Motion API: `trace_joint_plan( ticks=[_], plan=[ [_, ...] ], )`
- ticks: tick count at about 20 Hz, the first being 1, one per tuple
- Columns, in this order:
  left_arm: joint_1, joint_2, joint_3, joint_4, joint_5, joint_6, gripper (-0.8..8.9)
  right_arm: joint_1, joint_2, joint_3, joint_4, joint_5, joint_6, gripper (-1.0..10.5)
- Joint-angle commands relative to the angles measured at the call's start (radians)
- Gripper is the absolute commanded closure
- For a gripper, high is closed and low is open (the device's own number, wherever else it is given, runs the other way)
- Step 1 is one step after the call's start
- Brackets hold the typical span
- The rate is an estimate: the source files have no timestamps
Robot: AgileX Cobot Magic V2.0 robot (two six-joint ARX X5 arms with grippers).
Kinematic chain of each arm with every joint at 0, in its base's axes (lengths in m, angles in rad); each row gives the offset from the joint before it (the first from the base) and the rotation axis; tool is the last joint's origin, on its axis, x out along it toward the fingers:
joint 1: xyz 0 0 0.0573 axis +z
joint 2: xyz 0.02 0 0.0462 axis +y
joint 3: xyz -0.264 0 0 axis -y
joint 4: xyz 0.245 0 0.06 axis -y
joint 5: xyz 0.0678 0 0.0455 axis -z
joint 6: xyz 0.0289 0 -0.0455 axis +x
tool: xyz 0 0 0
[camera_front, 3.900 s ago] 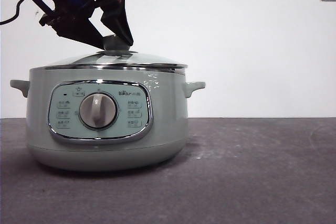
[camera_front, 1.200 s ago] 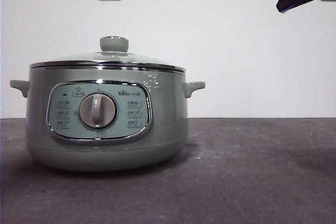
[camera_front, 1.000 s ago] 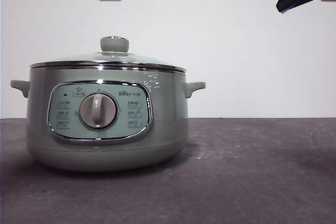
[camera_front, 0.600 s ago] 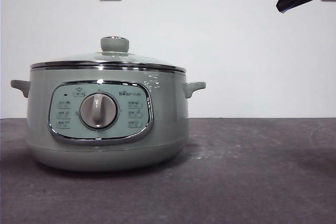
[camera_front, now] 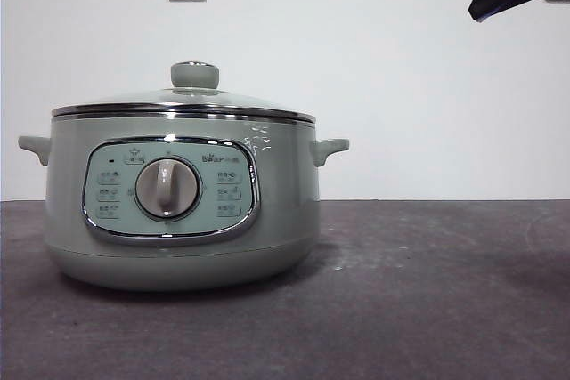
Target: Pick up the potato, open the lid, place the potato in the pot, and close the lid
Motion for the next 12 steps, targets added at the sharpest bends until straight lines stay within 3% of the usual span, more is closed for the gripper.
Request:
trace_joint_plan(
  ticks=[1,12],
  plan=[
    [0.026,-0.030,-0.032,-0.028,0.002,-0.006,8.16,-0.001,-0.002,-0.005,0.009,0.003,0.010,9.5],
    [0.064,-0.075,-0.063,-0.098,0.005,0.039,8.15,-0.001,-0.002,-0.005,0.008,0.003,0.010,9.5]
  ],
)
